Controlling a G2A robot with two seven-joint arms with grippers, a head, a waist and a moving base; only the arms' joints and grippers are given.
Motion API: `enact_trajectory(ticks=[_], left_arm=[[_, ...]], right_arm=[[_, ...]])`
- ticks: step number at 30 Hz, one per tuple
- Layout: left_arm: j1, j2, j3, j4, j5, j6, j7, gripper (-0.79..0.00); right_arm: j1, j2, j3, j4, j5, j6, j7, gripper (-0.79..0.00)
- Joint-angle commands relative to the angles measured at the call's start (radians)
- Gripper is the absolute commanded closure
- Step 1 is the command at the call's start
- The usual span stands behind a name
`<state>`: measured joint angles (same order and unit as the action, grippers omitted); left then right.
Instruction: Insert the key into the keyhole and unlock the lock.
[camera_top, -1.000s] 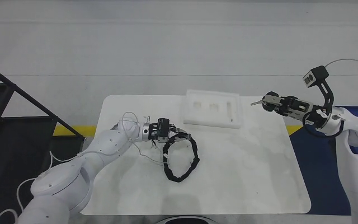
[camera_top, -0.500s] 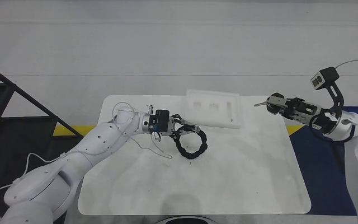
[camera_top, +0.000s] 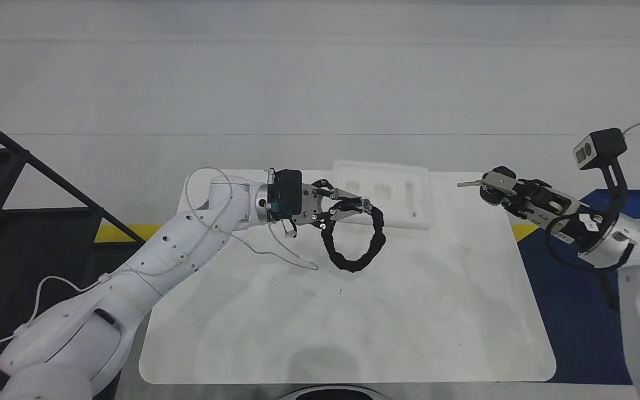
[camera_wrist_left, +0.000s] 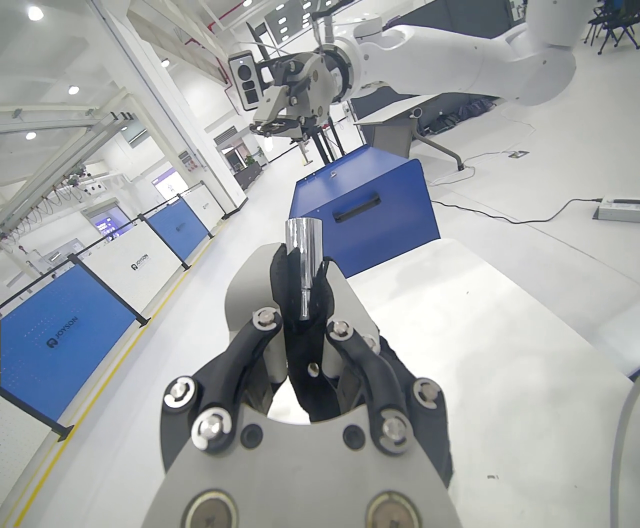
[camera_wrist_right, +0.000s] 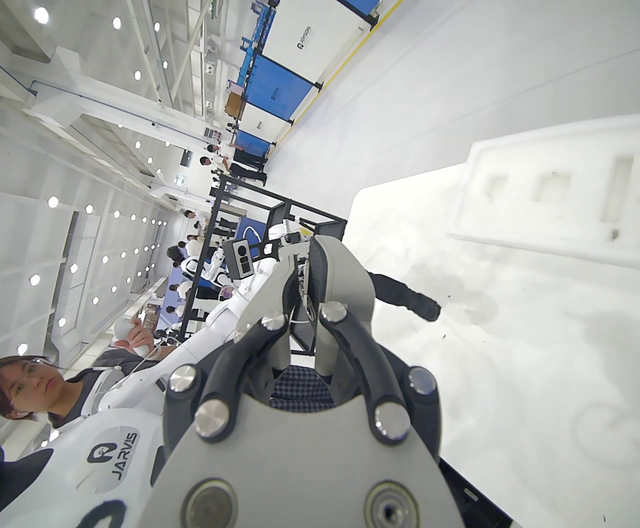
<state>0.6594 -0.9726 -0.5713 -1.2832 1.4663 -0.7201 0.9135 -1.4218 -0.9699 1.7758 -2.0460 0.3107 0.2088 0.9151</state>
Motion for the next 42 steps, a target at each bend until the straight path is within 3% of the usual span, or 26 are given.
enact_trajectory(ticks=[1, 18, 23, 26, 31, 42], left_arm=[[0.002, -0.004, -0.003, 0.012, -0.018, 0.003, -0.01, 0.0], [0.002, -0.004, -0.003, 0.012, -0.018, 0.003, -0.01, 0.0], [0.039, -0.001, -0.048, -0.019, -0.056, 0.075, -0.095, 0.0], [0.045, -0.009, -0.055, -0.039, -0.072, 0.1, -0.161, 0.0], [0.039, -0.057, -0.023, -0.035, -0.141, 0.162, -0.166, 0.0], [-0.084, -0.239, 0.139, 0.181, -0.169, 0.214, -0.125, 0.0]], right_arm=[[-0.001, 0.0, -0.005, -0.002, -0.006, 0.003, -0.014, 0.0], [-0.001, 0.0, -0.009, -0.002, -0.005, 0.003, -0.015, 0.0], [-0.019, 0.005, -0.015, -0.03, -0.146, -0.038, -0.071, 0.0], [-0.031, 0.003, -0.027, -0.043, -0.154, -0.038, -0.104, 0.0], [-0.053, 0.003, -0.028, -0.086, -0.186, -0.029, -0.151, 0.0], [-0.108, 0.004, -0.012, -0.169, -0.23, -0.039, -0.168, 0.0]])
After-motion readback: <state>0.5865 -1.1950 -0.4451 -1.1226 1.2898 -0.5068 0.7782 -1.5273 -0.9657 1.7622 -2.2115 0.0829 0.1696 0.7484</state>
